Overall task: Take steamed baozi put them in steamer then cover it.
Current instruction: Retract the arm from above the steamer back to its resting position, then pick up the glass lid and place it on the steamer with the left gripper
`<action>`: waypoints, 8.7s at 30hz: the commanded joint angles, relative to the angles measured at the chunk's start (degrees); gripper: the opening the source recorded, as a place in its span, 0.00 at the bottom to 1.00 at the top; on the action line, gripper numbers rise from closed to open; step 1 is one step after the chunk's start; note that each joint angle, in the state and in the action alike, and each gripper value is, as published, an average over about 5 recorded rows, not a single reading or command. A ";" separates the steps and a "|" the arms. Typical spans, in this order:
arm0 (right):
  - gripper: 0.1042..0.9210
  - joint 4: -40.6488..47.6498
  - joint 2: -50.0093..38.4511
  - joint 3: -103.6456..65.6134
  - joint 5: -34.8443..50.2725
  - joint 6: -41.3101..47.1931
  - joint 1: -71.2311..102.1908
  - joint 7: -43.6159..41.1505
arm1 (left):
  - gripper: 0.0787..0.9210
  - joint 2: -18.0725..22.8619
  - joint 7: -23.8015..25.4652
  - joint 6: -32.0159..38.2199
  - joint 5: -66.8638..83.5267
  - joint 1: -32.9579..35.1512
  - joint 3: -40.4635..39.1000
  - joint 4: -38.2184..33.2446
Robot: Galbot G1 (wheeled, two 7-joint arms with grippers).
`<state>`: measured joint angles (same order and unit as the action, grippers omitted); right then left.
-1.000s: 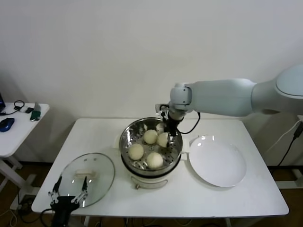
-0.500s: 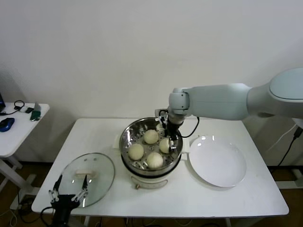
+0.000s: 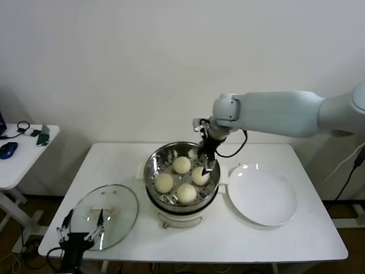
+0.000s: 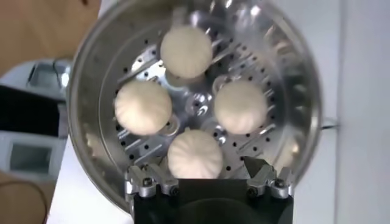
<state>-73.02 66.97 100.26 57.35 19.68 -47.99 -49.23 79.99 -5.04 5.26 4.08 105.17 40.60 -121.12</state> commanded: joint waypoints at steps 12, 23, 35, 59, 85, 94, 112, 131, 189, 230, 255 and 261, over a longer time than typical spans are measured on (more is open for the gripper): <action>0.88 -10.87 -31.20 -14.99 4.06 -29.82 11.52 31.33 | 0.88 0.22 1.14 -0.38 -4.02 -2.87 0.26 0.47; 0.88 -13.43 -40.60 -50.33 -2.88 -32.65 47.80 42.91 | 0.88 0.62 1.34 -0.94 -9.05 -2.31 -0.56 -0.91; 0.88 -18.99 -29.03 -106.43 -12.50 -27.80 97.23 48.07 | 0.88 0.87 -0.89 -4.03 -21.19 -1.01 1.45 -3.00; 0.88 -21.99 -10.35 -136.18 -23.21 -15.40 118.70 43.17 | 0.88 -0.82 -0.10 -9.11 -85.79 -4.85 -1.48 6.11; 0.88 -21.21 -6.67 -138.10 -27.98 -18.40 121.43 40.60 | 0.88 -0.01 -4.96 -2.47 -87.23 -20.87 0.01 28.27; 0.88 -21.45 -5.78 -139.29 -29.10 -18.88 122.59 39.92 | 0.88 -0.13 -5.29 -2.26 -87.02 -24.24 0.02 30.65; 0.88 -21.62 -3.81 -140.34 -32.10 -20.21 124.44 38.34 | 0.88 -0.63 -5.60 -2.12 -84.64 -25.38 -0.71 31.75; 0.88 -20.32 -2.50 -140.41 -33.62 -21.04 123.55 37.77 | 0.29 -0.68 -5.99 -2.54 -82.94 -23.91 -1.38 29.10; 0.88 -13.64 0.21 -137.04 -44.33 -23.88 118.88 37.57 | 0.08 -5.52 21.67 -50.26 -87.23 -52.48 -49.29 8.74; 0.88 -13.32 1.67 -139.32 -45.90 -25.22 119.54 37.44 | 0.08 1.44 21.04 -48.00 -95.92 -50.03 -51.83 18.81; 0.88 -13.10 2.85 -140.08 -46.29 -25.68 119.95 36.46 | 0.08 0.67 19.75 -49.79 -91.67 -50.83 -52.95 19.64; 0.88 -13.14 2.97 -140.13 -46.15 -25.65 119.75 35.91 | 0.08 0.99 20.92 -49.34 -90.99 -50.60 -52.48 19.30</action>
<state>-86.07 69.89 -39.75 11.11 -6.05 71.81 -13.02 80.91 14.76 -42.25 -88.54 54.41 -11.95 -101.53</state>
